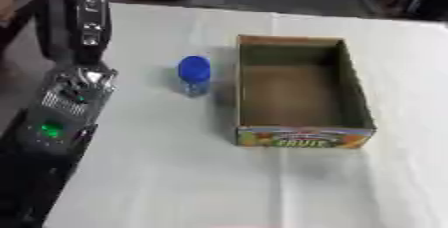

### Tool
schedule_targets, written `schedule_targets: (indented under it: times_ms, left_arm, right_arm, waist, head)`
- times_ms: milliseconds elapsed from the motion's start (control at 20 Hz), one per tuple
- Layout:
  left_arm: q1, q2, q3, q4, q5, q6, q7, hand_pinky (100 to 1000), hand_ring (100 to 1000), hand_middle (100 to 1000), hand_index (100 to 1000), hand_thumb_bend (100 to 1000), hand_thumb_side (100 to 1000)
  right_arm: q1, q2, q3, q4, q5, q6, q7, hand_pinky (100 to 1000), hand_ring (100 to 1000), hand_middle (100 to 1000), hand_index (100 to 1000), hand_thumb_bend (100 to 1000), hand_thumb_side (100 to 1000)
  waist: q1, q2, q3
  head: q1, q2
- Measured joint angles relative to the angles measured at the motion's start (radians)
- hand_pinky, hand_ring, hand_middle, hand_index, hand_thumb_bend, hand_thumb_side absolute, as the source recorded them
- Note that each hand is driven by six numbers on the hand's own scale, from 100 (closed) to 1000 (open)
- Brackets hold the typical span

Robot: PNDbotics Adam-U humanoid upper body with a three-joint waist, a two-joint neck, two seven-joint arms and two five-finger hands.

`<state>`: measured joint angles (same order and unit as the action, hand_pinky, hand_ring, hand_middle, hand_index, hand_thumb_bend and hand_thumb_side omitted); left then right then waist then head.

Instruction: Pick up objects on the table and place them in the box.

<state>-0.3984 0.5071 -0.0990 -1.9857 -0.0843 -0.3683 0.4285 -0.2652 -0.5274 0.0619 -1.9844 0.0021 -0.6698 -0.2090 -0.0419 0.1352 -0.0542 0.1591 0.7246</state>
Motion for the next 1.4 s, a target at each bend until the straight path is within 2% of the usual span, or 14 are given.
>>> schedule_targets:
  times_ms: [550,700,750,800,850,950,1000,1100,1250,1400]
  left_arm:
    - [0.0,0.0,0.0,0.0,-0.001,0.001,0.0,913,753,929,860,418,797]
    - [0.0,0.0,0.0,0.0,-0.001,0.006,-0.004,909,751,933,861,413,798]
    - [0.0,0.0,0.0,0.0,-0.003,0.012,-0.009,864,747,923,862,373,783]
    - [-0.002,0.001,0.0,0.0,-0.007,0.022,-0.017,812,737,893,863,410,798]
    - [-0.005,0.007,0.0,0.0,-0.017,0.038,-0.027,760,726,867,864,406,800]
    - [-0.016,0.04,0.001,0.0,-0.052,0.083,-0.059,730,721,864,866,400,801]
    - [-0.019,0.063,0.002,0.0,-0.075,0.111,-0.079,680,704,863,867,394,800]
    - [-0.019,0.113,0.001,0.0,-0.119,0.17,-0.121,664,703,873,868,389,803]
    - [-0.018,0.198,-0.006,0.016,-0.159,0.24,-0.178,684,709,878,873,385,814]
    - [-0.028,0.276,-0.024,0.063,-0.19,0.28,-0.233,764,729,883,886,379,831]
  right_arm:
    - [0.0,0.0,0.0,0.0,0.0,0.0,0.006,201,485,484,579,128,924]
    - [0.001,0.0,-0.001,0.0,0.0,0.003,0.007,203,487,487,582,127,924]
    - [0.004,0.0,-0.004,0.0,0.0,0.007,0.006,205,486,487,583,100,946]
    - [0.005,0.001,-0.009,0.0,0.0,0.012,0.003,207,486,488,583,125,922]
    - [0.007,0.001,-0.015,0.0,0.0,0.019,-0.002,209,486,488,583,125,921]
    - [0.013,0.001,-0.03,0.0,0.0,0.031,-0.014,210,486,488,583,124,921]
    - [0.013,0.001,-0.038,0.0,0.0,0.037,-0.019,209,486,488,583,100,923]
    - [0.017,0.001,-0.048,0.0,0.0,0.048,-0.03,206,486,487,582,125,919]
    - [0.022,0.001,-0.052,0.0,0.0,0.063,-0.037,202,486,486,582,126,919]
    - [0.027,0.001,-0.049,0.0,0.001,0.076,-0.032,200,486,485,581,128,918]
  waist:
    - [0.0,0.0,0.0]
    - [0.0,0.0,-0.012]
    - [0.0,-0.001,-0.018]
    - [0.0,-0.002,-0.023]
    - [0.001,-0.005,-0.025]
    - [0.006,-0.012,-0.03]
    - [0.009,-0.015,-0.032]
    - [0.014,-0.018,-0.036]
    - [0.03,-0.03,-0.043]
    - [0.041,-0.035,-0.043]
  head:
    - [0.004,-0.007]
    - [0.007,-0.007]
    - [0.007,-0.007]
    - [0.006,-0.008]
    - [0.006,-0.008]
    - [0.006,-0.007]
    - [0.006,-0.007]
    - [0.006,-0.007]
    - [0.008,-0.007]
    - [0.009,-0.004]
